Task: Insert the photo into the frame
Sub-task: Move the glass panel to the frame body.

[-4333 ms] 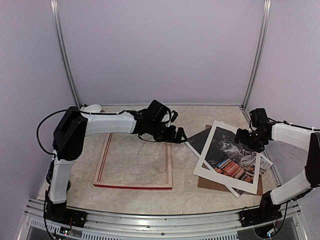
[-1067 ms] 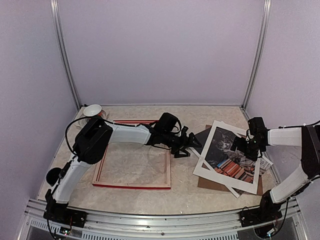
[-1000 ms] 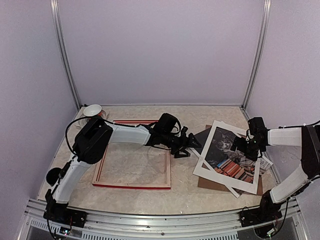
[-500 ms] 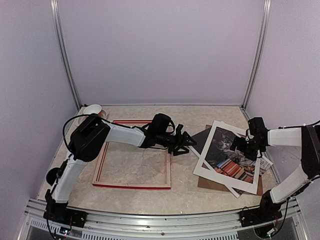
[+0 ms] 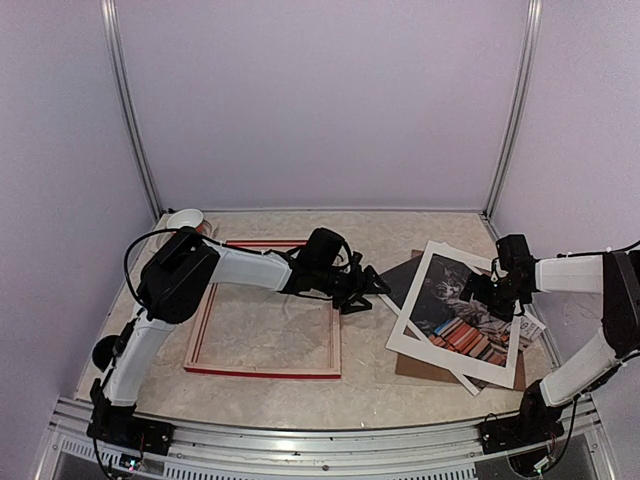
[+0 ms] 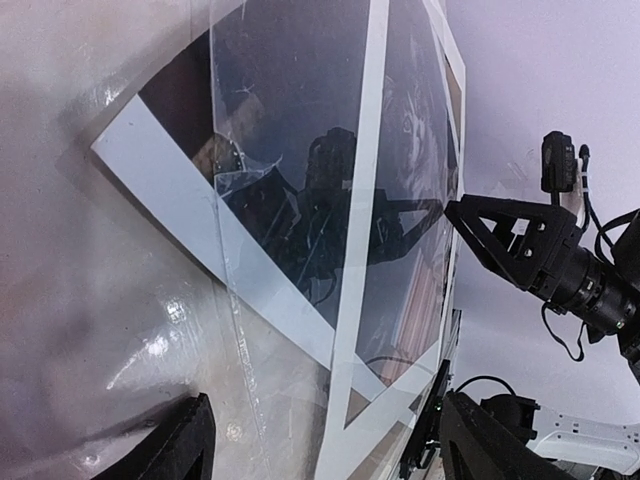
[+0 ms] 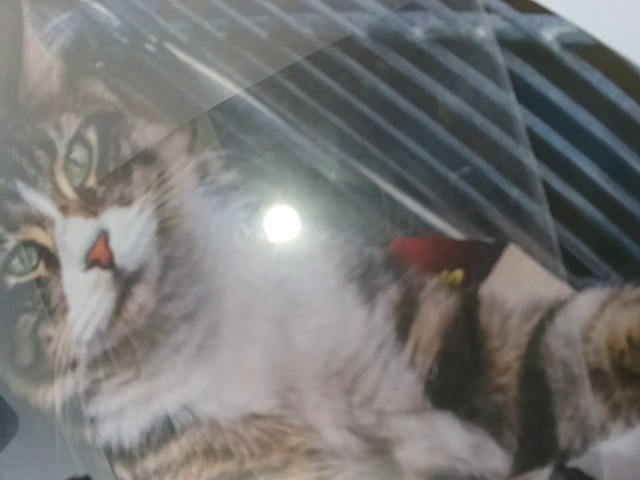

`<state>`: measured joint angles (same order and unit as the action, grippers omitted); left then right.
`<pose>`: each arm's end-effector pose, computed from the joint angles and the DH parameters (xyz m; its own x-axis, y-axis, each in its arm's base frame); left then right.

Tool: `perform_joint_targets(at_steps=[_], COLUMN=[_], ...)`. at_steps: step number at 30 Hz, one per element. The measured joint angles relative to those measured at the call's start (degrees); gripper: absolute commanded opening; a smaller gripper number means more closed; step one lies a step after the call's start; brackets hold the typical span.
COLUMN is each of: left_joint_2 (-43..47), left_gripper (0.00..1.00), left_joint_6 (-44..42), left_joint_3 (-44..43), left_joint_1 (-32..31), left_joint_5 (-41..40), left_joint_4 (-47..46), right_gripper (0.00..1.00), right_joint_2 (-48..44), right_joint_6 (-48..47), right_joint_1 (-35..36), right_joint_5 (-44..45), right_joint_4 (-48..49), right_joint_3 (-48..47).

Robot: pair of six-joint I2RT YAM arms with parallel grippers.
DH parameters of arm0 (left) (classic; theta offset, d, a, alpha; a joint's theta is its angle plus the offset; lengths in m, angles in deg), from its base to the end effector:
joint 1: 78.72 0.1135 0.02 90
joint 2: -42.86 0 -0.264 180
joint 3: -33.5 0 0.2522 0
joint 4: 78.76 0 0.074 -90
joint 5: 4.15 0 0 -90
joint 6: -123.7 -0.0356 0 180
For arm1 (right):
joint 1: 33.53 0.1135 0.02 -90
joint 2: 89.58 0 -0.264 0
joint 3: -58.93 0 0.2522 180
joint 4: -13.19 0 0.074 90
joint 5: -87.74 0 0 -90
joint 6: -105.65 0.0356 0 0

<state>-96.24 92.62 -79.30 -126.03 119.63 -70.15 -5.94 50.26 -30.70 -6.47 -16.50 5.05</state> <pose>0.3452 -0.4034 0.1153 -0.9883 0.0215 -0.1508 0.1427 0.4782 -0.8666 0.2649 0.0157 0.1564 -0.7571 0.5297 -0.3824 0.4173 0.8424 0.3407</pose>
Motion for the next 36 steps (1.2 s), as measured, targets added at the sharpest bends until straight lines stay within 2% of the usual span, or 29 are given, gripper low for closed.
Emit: perform_joint_targets(at_steps=[21, 26, 31, 33, 36], left_joint_2=[-2.58, -2.62, -2.73, -2.75, -2.75], left_gripper=[0.71, 0.57, 0.35, 0.31, 0.16], left_joint_6=[1.77, 3.43, 5.44, 5.7, 6.16], left_joint_3=[-4.59, -3.91, -2.69, -2.47, -2.21], left_joint_1=[-1.4, -1.38, -1.38, -1.38, -1.38], left_joint_5=[1.18, 1.92, 2.95, 3.17, 3.3], left_joint_4=[1.14, -1.03, -4.66, -5.44, -6.34], right_gripper=[0.99, 0.99, 0.99, 0.99, 0.99], right_joint_2=[-0.13, -0.13, -0.13, -0.13, -0.13], right_joint_6=[0.02, 0.02, 0.02, 0.02, 0.0], right_joint_1=[0.0, 0.02, 0.04, 0.04, 0.11], right_joint_5=[-2.84, -3.26, -3.48, -3.52, -3.52], right_joint_4=[2.47, 2.6, 3.23, 3.43, 3.45], right_joint_3=[0.74, 0.79, 1.05, 1.09, 1.09])
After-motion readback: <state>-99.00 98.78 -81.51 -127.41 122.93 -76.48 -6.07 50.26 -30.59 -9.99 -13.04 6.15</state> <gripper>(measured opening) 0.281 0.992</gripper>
